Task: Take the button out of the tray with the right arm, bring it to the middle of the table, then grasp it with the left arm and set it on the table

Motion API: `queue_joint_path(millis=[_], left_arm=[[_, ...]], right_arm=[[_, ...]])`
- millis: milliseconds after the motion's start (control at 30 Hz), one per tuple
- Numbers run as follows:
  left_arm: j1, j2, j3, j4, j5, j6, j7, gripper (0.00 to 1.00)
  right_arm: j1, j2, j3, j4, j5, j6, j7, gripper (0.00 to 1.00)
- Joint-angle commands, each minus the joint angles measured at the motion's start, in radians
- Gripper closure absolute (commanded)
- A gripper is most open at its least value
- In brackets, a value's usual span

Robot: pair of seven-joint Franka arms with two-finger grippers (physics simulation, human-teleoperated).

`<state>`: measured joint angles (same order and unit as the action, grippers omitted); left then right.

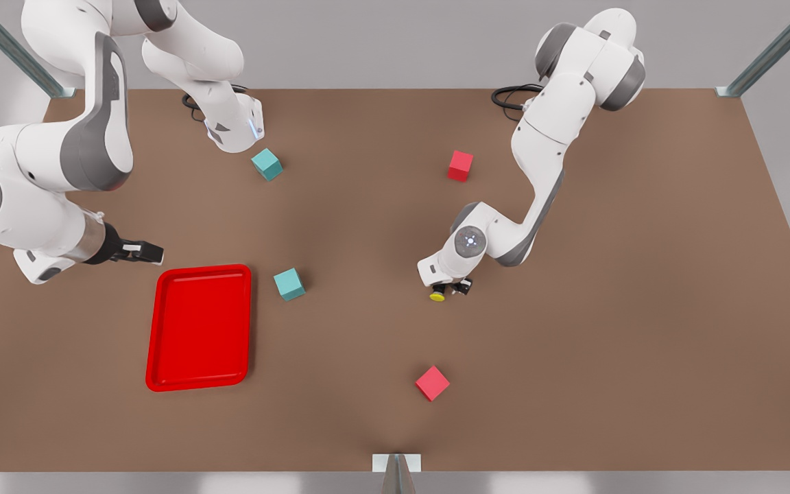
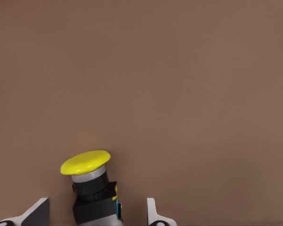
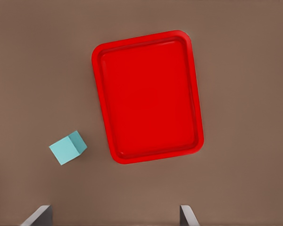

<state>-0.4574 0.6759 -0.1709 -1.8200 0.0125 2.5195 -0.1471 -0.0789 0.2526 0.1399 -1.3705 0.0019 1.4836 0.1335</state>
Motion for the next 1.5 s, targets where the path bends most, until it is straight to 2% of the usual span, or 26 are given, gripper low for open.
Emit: queue_joint_path(millis=[0, 400, 567, 767, 1100, 1267, 1367, 1467], left_arm=[[0.002, -0.001, 0.004, 0.001, -0.005, -0.025, -0.085, 0.00], [0.005, 0.002, 0.017, 0.048, -0.049, -0.034, -0.101, 0.00], [0.000, 0.022, 0.017, 0.064, -0.048, -0.034, -0.105, 0.15], [0.000, 0.036, 0.017, 0.059, -0.046, -0.047, -0.109, 0.17], [-0.001, 0.033, 0.022, 0.059, -0.046, -0.090, -0.109, 0.46], [-0.001, 0.034, 0.022, 0.059, -0.048, -0.105, -0.114, 0.50], [-0.001, 0.033, 0.022, 0.062, -0.048, -0.126, -0.112, 0.53], [-0.001, 0.025, 0.024, 0.065, -0.048, -0.149, -0.114, 0.53]], right_arm=[[0.013, -0.001, 0.004, 0.001, -0.046, -0.006, -0.091, 0.00], [0.005, 0.000, 0.006, -0.002, -0.042, -0.012, -0.094, 0.00], [-0.004, -0.001, 0.003, -0.002, -0.045, -0.014, -0.094, 0.00], [0.002, -0.001, 0.003, -0.004, -0.049, -0.042, -0.094, 0.00], [0.011, -0.001, 0.003, -0.004, -0.051, -0.042, -0.091, 0.00], [0.024, 0.000, 0.007, -0.004, -0.053, -0.042, -0.091, 0.00], [0.111, 0.000, 0.009, -0.002, -0.054, -0.059, -0.086, 0.00], [0.067, 0.007, 0.001, -0.007, -0.062, -0.060, -0.094, 0.00]])
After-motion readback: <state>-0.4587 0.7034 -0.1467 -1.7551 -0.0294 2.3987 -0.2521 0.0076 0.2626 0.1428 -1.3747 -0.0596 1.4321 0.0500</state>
